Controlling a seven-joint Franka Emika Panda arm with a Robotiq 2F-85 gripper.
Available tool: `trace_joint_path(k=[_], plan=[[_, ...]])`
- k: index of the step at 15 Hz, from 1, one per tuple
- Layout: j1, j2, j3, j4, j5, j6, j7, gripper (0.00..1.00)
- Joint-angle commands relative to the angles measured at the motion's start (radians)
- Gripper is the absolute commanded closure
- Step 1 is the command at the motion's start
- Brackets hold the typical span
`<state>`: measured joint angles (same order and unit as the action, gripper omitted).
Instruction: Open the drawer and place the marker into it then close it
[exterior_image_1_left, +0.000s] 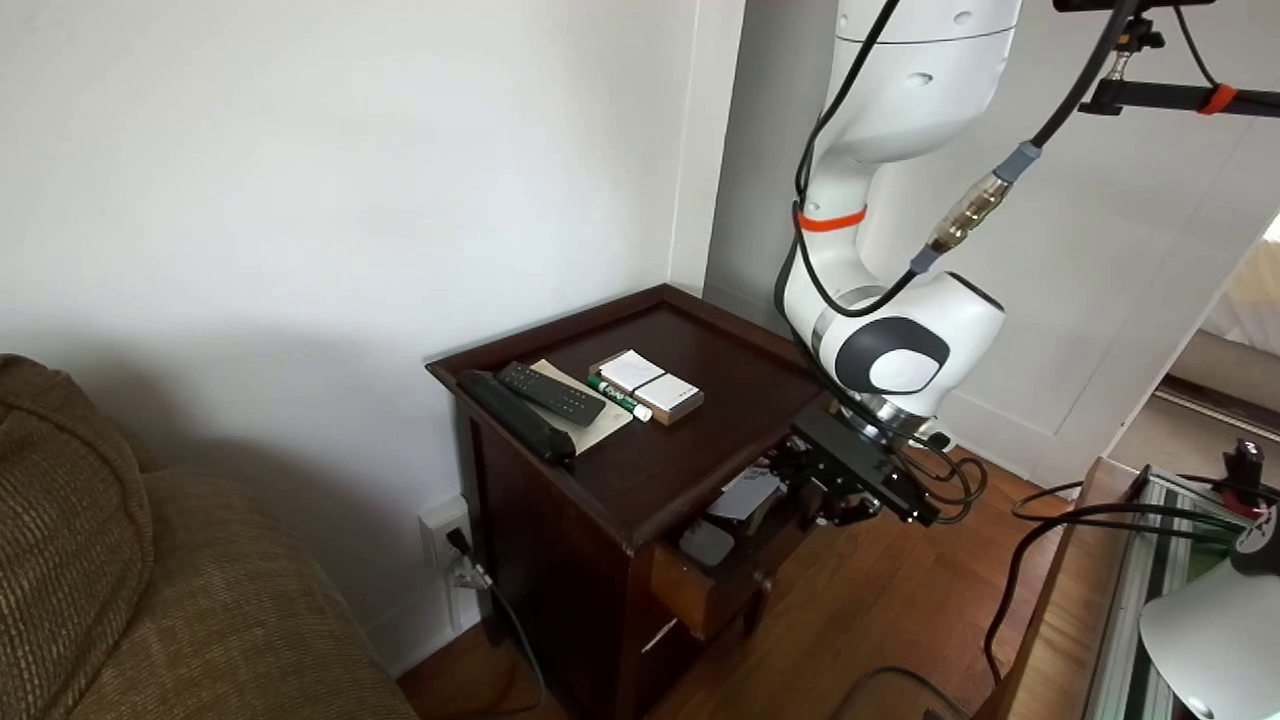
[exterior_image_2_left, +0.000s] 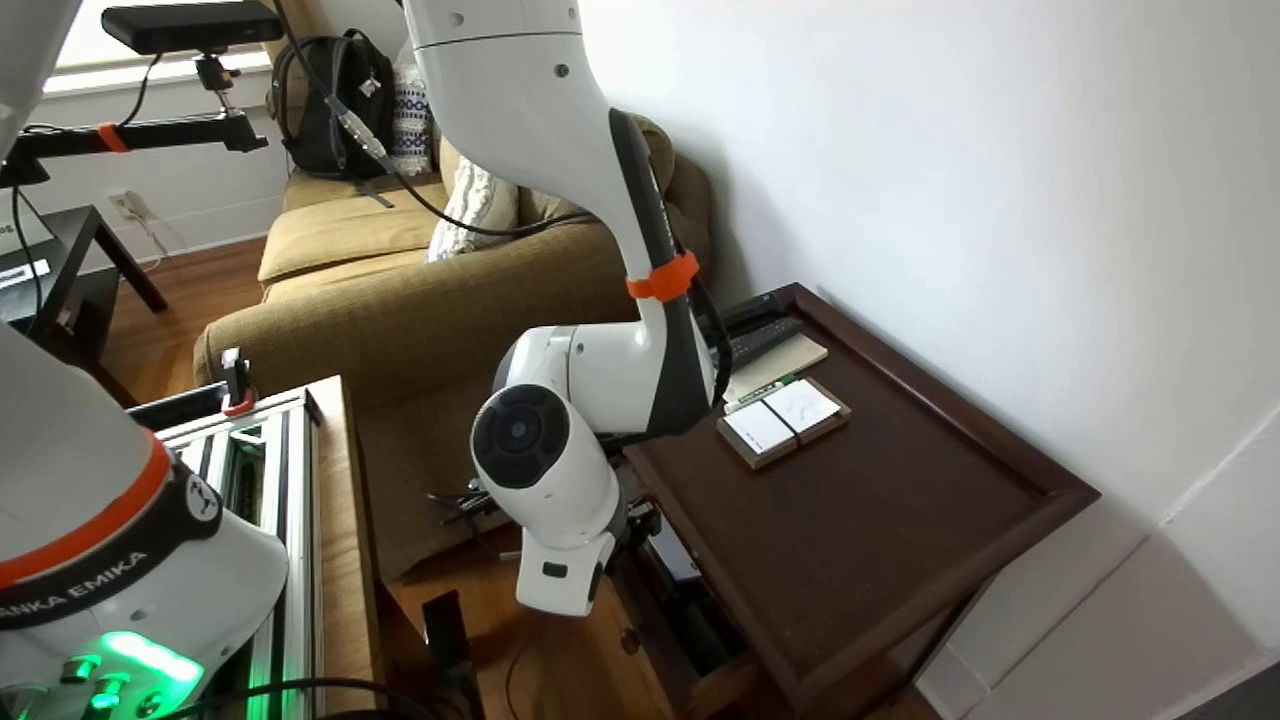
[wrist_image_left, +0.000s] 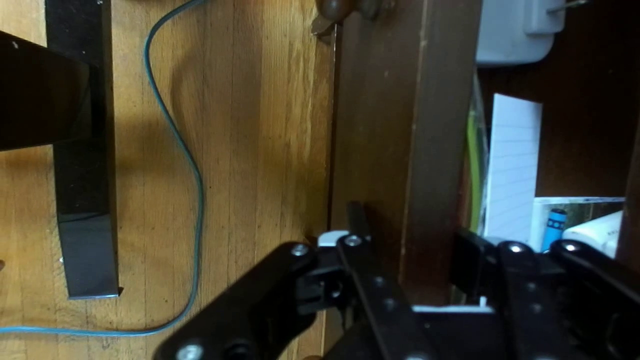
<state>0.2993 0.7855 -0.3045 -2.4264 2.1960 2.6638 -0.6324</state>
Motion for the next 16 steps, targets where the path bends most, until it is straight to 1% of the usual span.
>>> trace_joint_path(k=[1, 8, 13, 14, 15, 16], plan=[[0.012, 0.014, 0.040, -0.131, -0.018, -0.014, -0.014, 0.92], [0.002, -0.001, 0.046, -0.182, -0.027, -0.015, -0.017, 0.92], [-0.002, 0.001, 0.045, -0.182, -0.038, -0.014, -0.011, 0.92], [-0.006, -0.007, 0.046, -0.183, -0.051, -0.016, -0.007, 0.44], [-0.004, -0.014, 0.044, -0.185, -0.057, -0.008, -0.004, 0.43], [-0.003, -0.026, 0.044, -0.196, -0.067, -0.005, -0.003, 0.36]])
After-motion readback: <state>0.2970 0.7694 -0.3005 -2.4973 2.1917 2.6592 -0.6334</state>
